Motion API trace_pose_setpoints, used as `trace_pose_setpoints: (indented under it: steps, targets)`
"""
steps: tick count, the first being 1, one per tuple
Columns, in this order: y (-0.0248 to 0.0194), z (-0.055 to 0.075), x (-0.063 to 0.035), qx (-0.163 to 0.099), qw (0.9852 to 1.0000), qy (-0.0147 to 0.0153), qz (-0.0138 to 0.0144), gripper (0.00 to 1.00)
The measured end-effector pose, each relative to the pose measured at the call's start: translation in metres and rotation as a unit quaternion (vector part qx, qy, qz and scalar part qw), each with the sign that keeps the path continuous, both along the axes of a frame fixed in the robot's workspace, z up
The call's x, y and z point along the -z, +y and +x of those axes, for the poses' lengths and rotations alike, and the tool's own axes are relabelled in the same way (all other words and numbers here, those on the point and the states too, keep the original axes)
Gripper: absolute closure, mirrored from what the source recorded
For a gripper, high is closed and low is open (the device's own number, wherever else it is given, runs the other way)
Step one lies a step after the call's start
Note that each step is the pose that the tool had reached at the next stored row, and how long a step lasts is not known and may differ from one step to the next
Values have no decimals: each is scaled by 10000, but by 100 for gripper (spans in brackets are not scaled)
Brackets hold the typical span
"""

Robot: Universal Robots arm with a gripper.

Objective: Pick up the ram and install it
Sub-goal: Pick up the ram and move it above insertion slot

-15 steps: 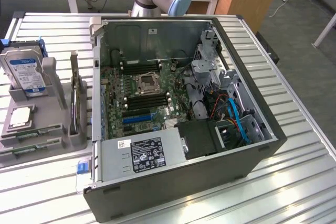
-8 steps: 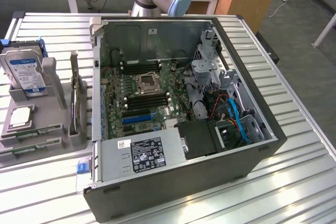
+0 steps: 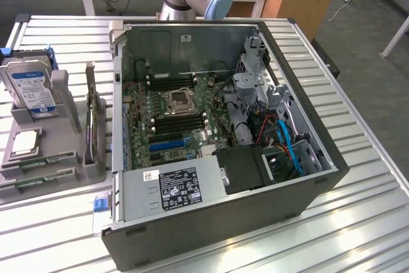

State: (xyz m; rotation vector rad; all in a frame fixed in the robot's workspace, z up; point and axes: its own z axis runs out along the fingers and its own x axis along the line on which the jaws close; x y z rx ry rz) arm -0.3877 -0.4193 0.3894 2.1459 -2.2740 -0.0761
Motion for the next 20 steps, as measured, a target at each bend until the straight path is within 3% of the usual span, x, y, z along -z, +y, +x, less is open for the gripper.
trace_pose_setpoints:
  steps: [16, 19, 20]
  targets:
    - [0, 0, 0, -74, 10000, 0, 0, 90]
    - [0, 0, 0, -74, 10000, 0, 0, 84]
    - [0, 0, 0, -74, 10000, 0, 0, 77]
